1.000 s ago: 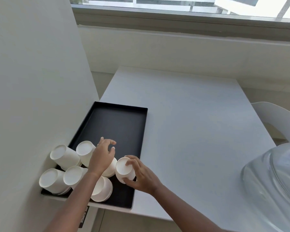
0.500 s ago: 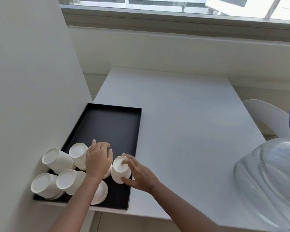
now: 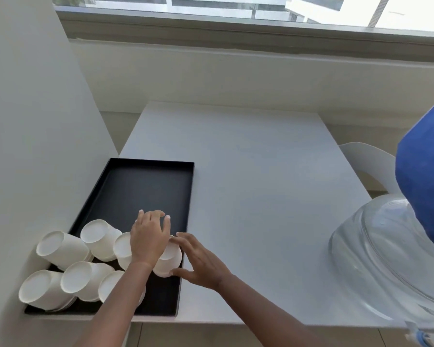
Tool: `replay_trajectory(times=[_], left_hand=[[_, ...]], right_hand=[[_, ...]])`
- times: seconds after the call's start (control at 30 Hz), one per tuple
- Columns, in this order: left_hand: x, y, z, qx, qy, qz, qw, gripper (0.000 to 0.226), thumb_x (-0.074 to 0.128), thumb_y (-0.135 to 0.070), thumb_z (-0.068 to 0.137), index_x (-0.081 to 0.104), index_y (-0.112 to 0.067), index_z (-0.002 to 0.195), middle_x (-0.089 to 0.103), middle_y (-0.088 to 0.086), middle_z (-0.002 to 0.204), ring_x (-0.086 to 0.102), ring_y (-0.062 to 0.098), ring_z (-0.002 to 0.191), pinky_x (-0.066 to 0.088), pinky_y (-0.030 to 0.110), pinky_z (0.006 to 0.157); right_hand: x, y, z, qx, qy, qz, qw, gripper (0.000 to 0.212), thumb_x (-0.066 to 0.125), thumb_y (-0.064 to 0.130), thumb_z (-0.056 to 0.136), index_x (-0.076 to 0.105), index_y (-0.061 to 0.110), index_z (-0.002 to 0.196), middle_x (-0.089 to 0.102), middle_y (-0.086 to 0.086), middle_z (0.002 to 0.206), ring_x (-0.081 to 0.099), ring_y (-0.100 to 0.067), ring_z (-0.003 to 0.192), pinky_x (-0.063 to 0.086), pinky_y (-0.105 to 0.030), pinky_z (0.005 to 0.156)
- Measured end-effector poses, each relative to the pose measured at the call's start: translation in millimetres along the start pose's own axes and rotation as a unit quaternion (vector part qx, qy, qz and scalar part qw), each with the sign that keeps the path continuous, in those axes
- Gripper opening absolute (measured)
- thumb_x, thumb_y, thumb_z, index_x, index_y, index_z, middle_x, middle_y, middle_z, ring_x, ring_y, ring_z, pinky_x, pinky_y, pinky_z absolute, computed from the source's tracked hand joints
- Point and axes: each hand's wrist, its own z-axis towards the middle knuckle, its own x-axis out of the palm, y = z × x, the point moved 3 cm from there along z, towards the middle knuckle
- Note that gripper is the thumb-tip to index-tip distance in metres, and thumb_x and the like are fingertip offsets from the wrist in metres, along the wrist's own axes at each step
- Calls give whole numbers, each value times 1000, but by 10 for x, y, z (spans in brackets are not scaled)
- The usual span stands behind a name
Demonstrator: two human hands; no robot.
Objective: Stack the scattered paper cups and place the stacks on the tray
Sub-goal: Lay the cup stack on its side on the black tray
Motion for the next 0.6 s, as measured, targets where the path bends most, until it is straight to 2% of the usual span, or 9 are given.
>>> replay_trajectory(times=[0.1, 0.2, 0.4, 0.6], left_hand=[[-35, 46, 24, -1, -11, -24, 1000, 31, 36, -22, 98, 58, -6, 113, 60, 12, 124, 28, 32, 138, 29, 44, 107], [-83, 125, 56, 6, -13, 3, 1000, 30, 36, -16, 97, 58, -4, 114, 61, 13, 123, 29, 34, 137, 29, 46, 107], [-106, 270, 50, -5, -19, 34, 999, 26, 42, -7, 92, 61, -3, 110, 64, 13, 118, 34, 36, 134, 31, 46, 105], [-120, 286, 34, -2, -42, 25, 999, 26, 41, -12, 95, 63, -2, 102, 67, 15, 109, 38, 39, 132, 34, 49, 103]], right_hand=[[39, 101, 68, 13, 1, 49, 999, 68, 65, 31, 83, 28, 20, 139, 33, -8, 143, 40, -26, 125, 43, -40, 96], [58, 172, 138, 11, -6, 63, 998, 60, 65, 25, 83, 34, 19, 134, 41, -7, 136, 44, -23, 118, 44, -38, 95], [20, 193, 201, -44, -23, 19, 999, 51, 66, 17, 80, 45, 10, 126, 49, -13, 128, 50, -27, 110, 47, -34, 86], [-22, 141, 176, -50, -19, 4, 999, 53, 65, 16, 79, 43, 10, 127, 46, -11, 132, 49, -28, 113, 52, -39, 83]])
